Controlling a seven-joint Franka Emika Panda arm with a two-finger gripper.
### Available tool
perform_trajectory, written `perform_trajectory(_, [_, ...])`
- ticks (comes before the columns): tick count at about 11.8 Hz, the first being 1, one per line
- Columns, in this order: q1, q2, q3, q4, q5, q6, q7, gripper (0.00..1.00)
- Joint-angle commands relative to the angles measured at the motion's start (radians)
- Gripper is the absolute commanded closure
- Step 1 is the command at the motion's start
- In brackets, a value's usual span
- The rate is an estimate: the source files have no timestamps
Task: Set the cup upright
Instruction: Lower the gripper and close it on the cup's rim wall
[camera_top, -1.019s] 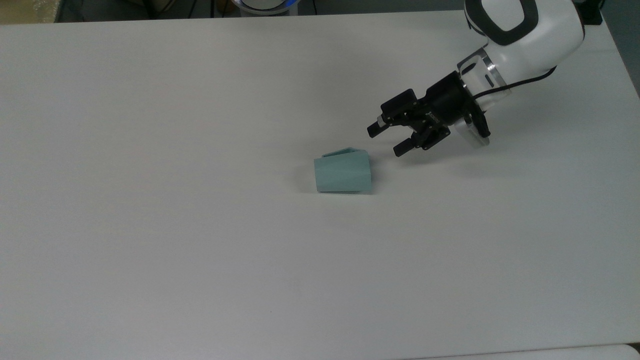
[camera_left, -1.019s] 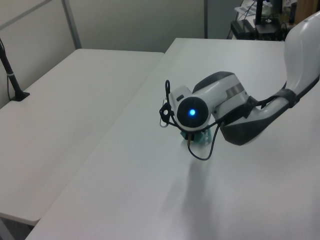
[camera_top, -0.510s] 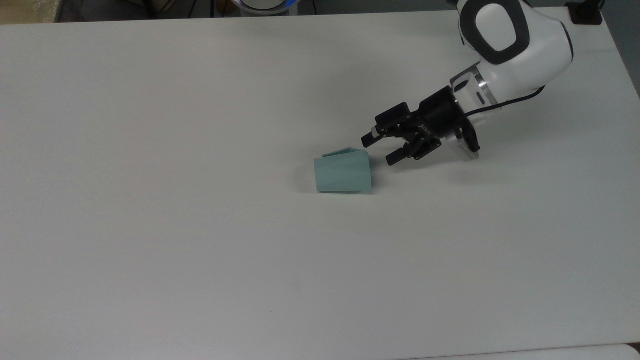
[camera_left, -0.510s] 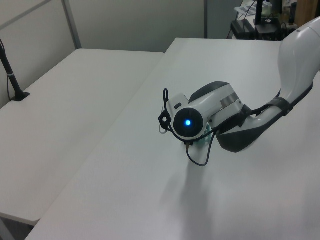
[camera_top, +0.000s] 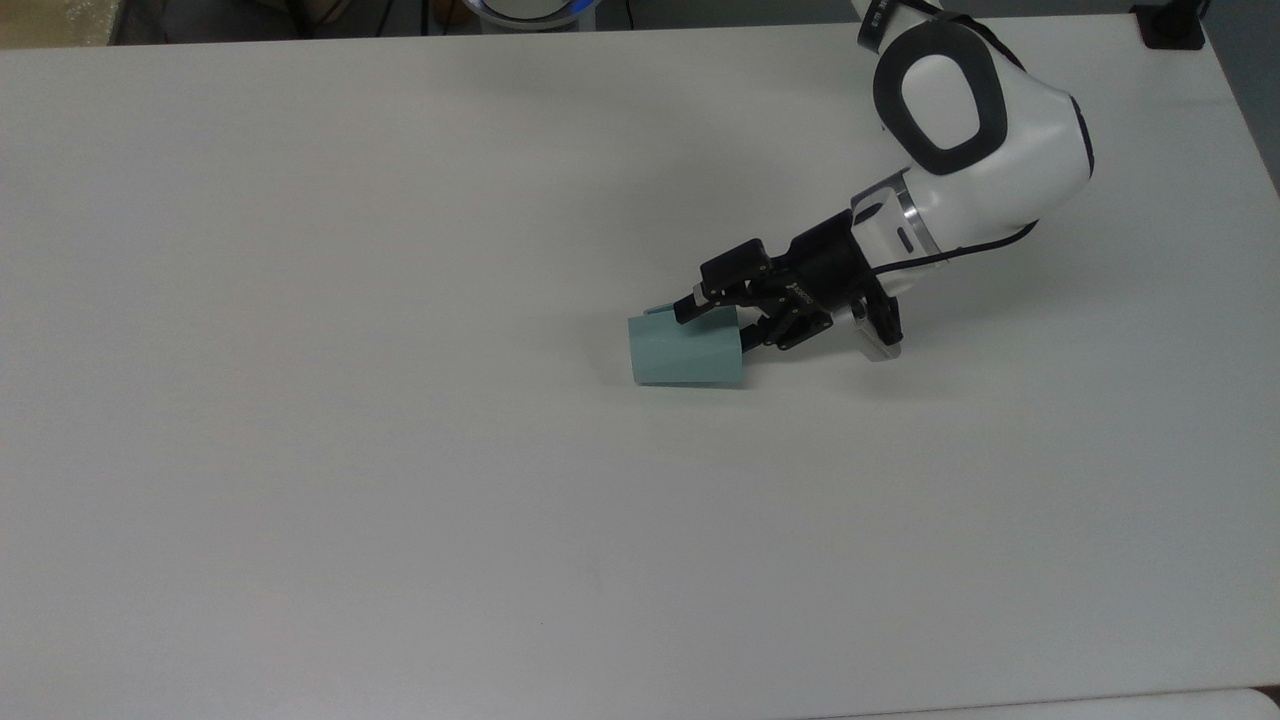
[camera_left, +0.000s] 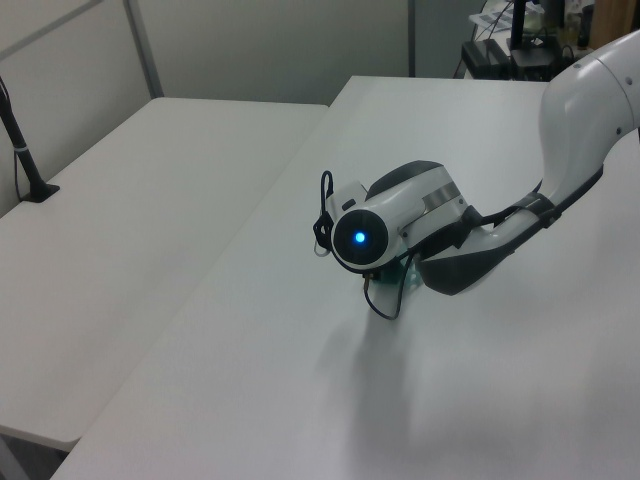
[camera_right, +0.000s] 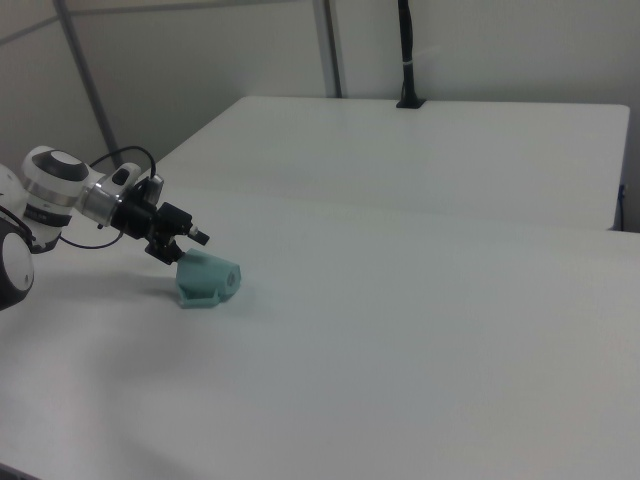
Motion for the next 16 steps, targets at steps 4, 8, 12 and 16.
perform_trajectory(4, [0.004, 0.008, -0.002, -0.065, -0.016, 0.007, -0.001, 0.56])
perform_trajectory(8, [0.010, 0.008, 0.001, -0.104, -0.016, -0.001, -0.001, 1.00])
perform_trajectory(12, [0.001, 0.006, 0.006, -0.110, -0.013, 0.004, -0.004, 1.00])
perform_trajectory(16, [-0.022, -0.076, 0.007, -0.101, 0.016, 0.007, -0.005, 1.00])
